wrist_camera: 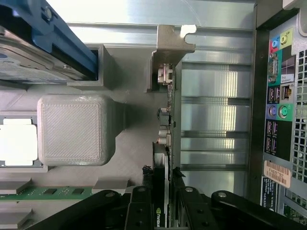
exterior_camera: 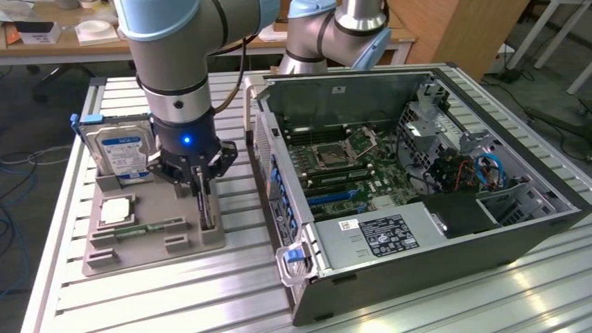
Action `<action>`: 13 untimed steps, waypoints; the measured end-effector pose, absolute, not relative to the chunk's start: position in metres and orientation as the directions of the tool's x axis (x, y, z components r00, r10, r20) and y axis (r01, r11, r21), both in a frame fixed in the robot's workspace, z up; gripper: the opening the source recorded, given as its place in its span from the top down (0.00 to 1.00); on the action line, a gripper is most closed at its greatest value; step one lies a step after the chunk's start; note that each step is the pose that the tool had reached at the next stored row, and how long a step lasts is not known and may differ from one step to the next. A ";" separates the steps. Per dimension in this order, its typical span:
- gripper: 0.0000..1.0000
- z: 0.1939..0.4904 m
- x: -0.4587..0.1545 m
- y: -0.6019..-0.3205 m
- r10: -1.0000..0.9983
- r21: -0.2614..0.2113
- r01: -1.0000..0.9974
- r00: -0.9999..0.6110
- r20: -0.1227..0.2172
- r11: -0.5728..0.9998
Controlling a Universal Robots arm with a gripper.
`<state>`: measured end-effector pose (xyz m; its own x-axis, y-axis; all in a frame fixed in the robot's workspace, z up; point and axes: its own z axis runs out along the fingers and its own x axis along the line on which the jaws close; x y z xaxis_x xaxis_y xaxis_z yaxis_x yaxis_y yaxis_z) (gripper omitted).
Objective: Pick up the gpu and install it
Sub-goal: 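Pick up the gpu and move the gpu toward the slot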
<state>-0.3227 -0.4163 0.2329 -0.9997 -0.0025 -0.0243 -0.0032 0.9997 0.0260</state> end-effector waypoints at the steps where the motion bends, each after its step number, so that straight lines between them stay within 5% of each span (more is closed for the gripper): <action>1: 0.74 0.233 -0.323 -0.416 -0.003 0.026 -0.003 -1.000 -0.024 1.000; 13: 0.74 0.238 -0.323 -0.416 -0.002 0.028 -0.003 -1.000 -0.024 1.000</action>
<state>-0.3228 -0.4163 0.2376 -0.9997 -0.0023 -0.0243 -0.0030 0.9996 0.0283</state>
